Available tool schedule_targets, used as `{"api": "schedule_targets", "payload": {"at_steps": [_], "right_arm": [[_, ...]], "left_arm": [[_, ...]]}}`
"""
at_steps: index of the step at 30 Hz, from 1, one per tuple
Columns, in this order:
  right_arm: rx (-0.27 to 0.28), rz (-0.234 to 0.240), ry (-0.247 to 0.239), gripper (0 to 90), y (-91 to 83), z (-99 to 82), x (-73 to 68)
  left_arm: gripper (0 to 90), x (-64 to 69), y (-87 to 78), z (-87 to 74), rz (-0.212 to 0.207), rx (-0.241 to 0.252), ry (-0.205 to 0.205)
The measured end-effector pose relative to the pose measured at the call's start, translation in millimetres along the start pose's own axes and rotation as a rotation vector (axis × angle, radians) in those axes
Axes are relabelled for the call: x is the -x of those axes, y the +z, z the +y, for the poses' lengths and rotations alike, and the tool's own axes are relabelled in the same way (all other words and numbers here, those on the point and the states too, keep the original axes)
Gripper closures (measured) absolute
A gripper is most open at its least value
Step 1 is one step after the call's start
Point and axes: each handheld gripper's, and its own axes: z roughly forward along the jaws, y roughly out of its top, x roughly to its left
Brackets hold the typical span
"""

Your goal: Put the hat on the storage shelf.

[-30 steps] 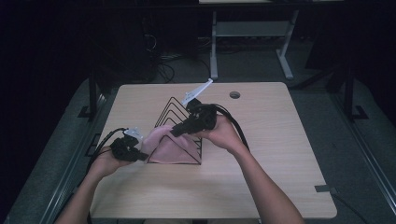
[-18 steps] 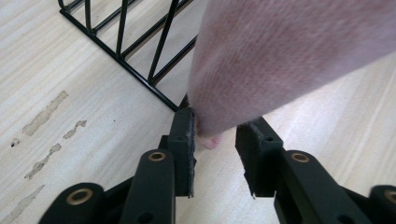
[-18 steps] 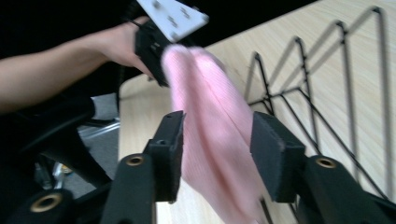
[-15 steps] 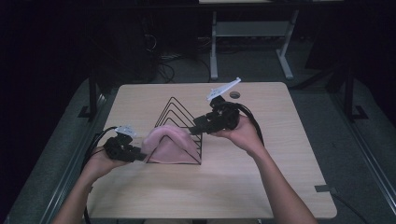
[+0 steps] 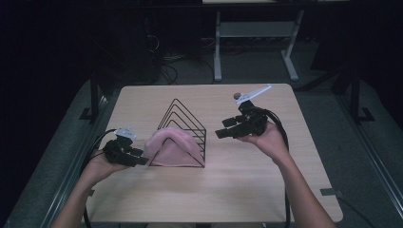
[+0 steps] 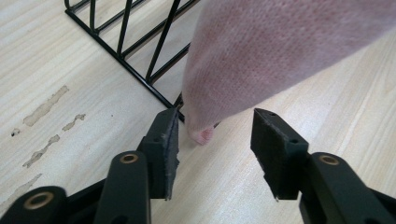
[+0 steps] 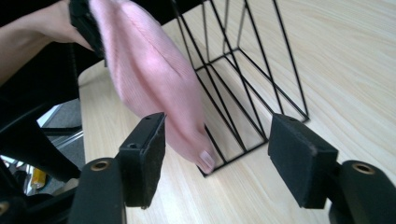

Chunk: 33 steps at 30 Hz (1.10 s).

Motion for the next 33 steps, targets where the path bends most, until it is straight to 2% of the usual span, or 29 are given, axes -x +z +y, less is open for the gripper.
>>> {"api": "schedule_targets", "payload": {"at_steps": [9, 16, 20, 28, 33], "right_arm": [[0.0, -0.046, 0.029, 34.5, -11.5, -18.3, 8.5], [-0.015, -0.061, 0.056, 33.9, -13.7, -37.0, 14.3], [-0.015, -0.07, 0.08, 33.7, -16.1, -51.3, 18.2], [-0.02, -0.091, 0.135, 32.5, -23.9, -80.7, 26.6], [-0.019, -0.112, 0.164, 32.4, -31.2, -100.6, 30.4]], "left_arm": [[37.8, 0.4, -0.4, -2.1, 0.035, 0.01, -0.013], [35.2, 1.0, -4.4, -5.8, 0.046, 0.022, -0.007], [33.9, 2.2, -4.7, -8.9, 0.043, 0.033, -0.031], [33.1, 4.5, -3.4, -13.8, 0.039, 0.044, -0.037], [31.9, 6.8, -4.2, -16.1, 0.045, 0.048, -0.026]]}}
